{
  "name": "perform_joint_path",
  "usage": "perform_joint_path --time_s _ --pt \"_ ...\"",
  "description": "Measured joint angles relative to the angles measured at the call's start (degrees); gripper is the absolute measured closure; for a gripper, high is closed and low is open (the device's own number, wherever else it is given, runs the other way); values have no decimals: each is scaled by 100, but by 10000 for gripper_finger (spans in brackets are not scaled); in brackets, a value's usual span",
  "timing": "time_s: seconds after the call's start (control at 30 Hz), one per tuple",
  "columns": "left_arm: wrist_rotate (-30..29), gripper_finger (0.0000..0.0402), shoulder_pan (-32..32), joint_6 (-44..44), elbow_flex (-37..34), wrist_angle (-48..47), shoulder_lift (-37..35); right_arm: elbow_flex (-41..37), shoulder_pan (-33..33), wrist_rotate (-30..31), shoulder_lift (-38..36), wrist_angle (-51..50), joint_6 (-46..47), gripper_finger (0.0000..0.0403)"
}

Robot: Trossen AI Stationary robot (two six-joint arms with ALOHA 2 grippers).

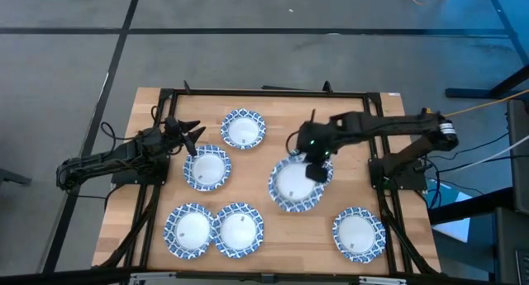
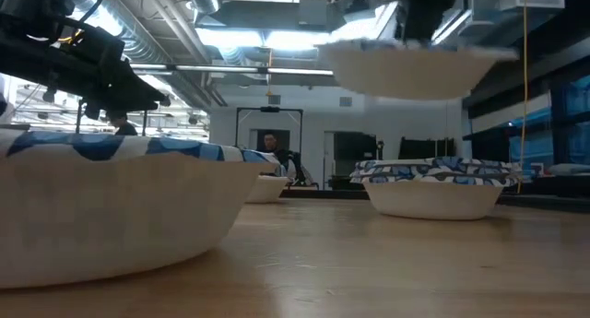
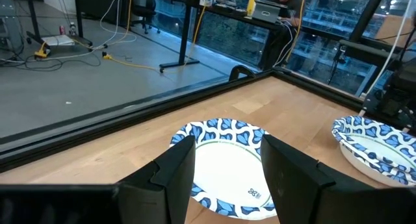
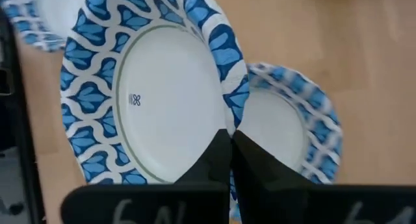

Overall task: Nest bowls inside each other
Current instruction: Stack the white bowl on top of the white bowl

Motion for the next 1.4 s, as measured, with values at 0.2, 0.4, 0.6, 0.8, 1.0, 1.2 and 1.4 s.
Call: perform_joint_path --time_s 0.2,0.4,0.6,0.8,1.0,1.2,1.4 --pt "0 232 2 -4 0 0 0 -974 -616 -65 -311 45 -132 397" --pt "-2 232 0 -24 0 0 0 -1898 -1314 -832 -479 807 -348 397" --pt "-2 232 2 -41 0 0 0 -2396 -1684 -1046 -554 1192 -510 397" --pt "-2 232 2 -44 0 0 0 -2428 -1856 -1071 -562 1247 -609 396" --pt "-2 232 2 -22 0 0 0 -2179 -2042 -1090 -562 1250 -704 395" --pt "-4 232 0 -20 0 0 0 -1951 -2227 -1088 -573 933 -781 394" --pt "-4 232 2 -17 0 0 0 -1889 -2392 -812 -578 522 -923 394"
